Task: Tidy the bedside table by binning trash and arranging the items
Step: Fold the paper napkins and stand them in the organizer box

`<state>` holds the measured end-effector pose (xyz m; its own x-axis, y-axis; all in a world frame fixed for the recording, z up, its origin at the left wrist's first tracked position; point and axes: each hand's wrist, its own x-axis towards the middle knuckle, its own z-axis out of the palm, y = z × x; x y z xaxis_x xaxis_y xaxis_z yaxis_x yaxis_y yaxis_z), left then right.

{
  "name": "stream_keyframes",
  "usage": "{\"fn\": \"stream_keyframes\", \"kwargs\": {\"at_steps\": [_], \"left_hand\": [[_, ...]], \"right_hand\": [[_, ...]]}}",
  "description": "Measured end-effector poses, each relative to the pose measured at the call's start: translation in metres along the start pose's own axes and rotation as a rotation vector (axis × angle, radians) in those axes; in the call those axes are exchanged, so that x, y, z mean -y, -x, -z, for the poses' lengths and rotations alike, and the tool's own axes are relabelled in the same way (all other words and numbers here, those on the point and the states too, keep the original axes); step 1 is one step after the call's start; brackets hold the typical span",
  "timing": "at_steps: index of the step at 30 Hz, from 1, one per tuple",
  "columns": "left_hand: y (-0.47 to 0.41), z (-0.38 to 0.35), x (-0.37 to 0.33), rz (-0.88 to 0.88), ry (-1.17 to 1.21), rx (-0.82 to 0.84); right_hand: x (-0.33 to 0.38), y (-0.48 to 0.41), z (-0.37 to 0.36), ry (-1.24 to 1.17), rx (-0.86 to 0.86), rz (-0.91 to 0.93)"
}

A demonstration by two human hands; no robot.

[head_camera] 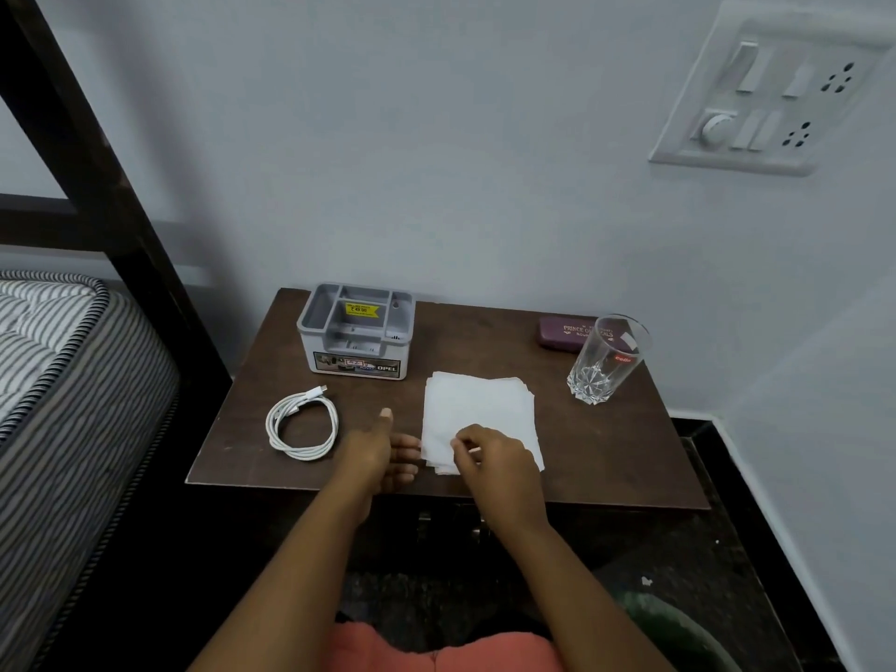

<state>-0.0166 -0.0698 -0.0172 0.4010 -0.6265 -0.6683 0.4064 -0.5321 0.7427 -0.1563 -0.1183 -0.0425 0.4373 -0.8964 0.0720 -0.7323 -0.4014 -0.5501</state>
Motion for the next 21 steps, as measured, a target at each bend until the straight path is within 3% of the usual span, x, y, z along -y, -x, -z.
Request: {"fn": "stream_keyframes", "kwargs": {"at_steps": [4, 8, 11, 21], "left_hand": [[0.002, -0.009, 0.004, -0.017, -0.078, 0.007], [-0.007, -0.011, 0.009, -0.108, -0.415, -0.113], [-0.007, -0.013, 0.01, -0.123, -0.541, -0.14], [-0.005, -0.011, 0.009, -0.065, -0.517, -0.107]], "right_hand": [[-0.002, 0.0, 0.003, -0.071, -0.01, -0.053], [-0.003, 0.0, 0.001, -0.061, 0.004, -0.043], [-0.005, 0.0, 0.0, -0.034, 0.008, -0.034], [-0.006, 0.0, -0.001, 0.005, 0.01, -0.024]]}}
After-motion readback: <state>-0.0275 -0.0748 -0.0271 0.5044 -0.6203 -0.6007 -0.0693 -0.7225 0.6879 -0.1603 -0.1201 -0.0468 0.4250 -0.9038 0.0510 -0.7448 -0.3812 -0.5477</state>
